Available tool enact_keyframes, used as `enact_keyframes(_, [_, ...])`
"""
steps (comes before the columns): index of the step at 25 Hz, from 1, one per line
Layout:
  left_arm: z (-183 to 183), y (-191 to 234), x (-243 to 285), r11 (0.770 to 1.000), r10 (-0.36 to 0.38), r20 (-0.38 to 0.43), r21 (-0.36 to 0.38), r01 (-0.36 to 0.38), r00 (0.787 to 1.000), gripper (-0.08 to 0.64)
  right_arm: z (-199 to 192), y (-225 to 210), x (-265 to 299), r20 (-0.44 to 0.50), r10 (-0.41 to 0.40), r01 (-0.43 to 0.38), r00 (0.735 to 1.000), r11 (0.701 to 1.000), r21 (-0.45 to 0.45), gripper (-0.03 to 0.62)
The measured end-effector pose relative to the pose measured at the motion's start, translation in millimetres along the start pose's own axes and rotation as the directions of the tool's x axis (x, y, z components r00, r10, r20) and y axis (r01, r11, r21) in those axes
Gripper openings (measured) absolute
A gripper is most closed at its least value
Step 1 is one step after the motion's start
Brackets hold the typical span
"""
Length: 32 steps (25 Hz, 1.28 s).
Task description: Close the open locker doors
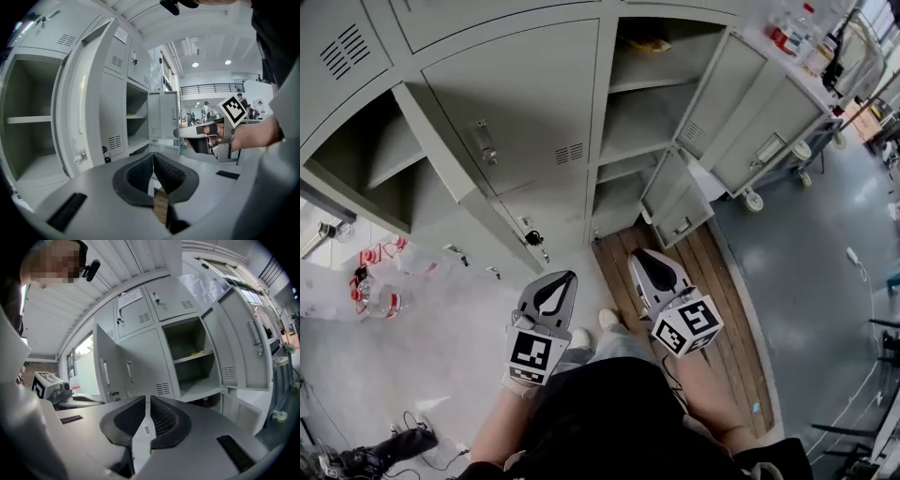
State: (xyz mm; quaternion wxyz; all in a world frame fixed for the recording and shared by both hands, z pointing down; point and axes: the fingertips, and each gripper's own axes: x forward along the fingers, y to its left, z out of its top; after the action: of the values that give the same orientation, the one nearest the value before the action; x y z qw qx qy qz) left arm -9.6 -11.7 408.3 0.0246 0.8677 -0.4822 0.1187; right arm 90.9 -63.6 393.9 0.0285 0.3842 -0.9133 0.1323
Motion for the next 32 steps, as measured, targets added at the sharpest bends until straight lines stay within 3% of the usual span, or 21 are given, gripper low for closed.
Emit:
enact_keyframes(4, [-6, 17, -8, 0.993, 0.114, -0.023, -0.036, -0.115, 0.993, 0.021, 8, 24, 41, -0.024, 0.171, -0.171, 0.985, 0.985, 0.004, 0.044])
enact_keyframes(9, [-15, 36, -26, 0.958, 0.271, -0.056, -0.079, -0.275, 0.961, 0.021, 8, 63, 77, -0.064, 0.384, -0.385, 0.921, 0.923, -0.015, 0.044])
enact_keyframes(17, [-36, 56, -65, 0.844, 0.499, -0.125, -0.154, -0.514, 0.858, 0.021, -3, 116, 99, -0.132, 0.627, -0.635, 0.768, 0.773, -0.019, 0.062])
enact_keyframes(20, [-42, 57, -78, 0.800, 0.556, -0.146, -0.174, -0.575, 0.818, 0.021, -10, 133, 101, -0.163, 0.684, -0.697, 0.711, 0.717, -0.033, 0.088])
enact_keyframes(23, [-48, 57, -90, 0.759, 0.602, -0.171, -0.181, -0.626, 0.780, 0.021, -16, 145, 104, -0.181, 0.719, -0.734, 0.671, 0.678, -0.033, 0.101])
enact_keyframes(27, [-57, 57, -107, 0.720, 0.637, -0.196, -0.196, -0.666, 0.746, 0.021, -21, 156, 111, -0.186, 0.725, -0.741, 0.663, 0.671, -0.028, 0.101])
enact_keyframes(32, [-65, 61, -128, 0.705, 0.647, -0.204, -0.206, -0.679, 0.734, 0.021, -28, 173, 118, -0.200, 0.721, -0.739, 0.663, 0.674, -0.020, 0.106])
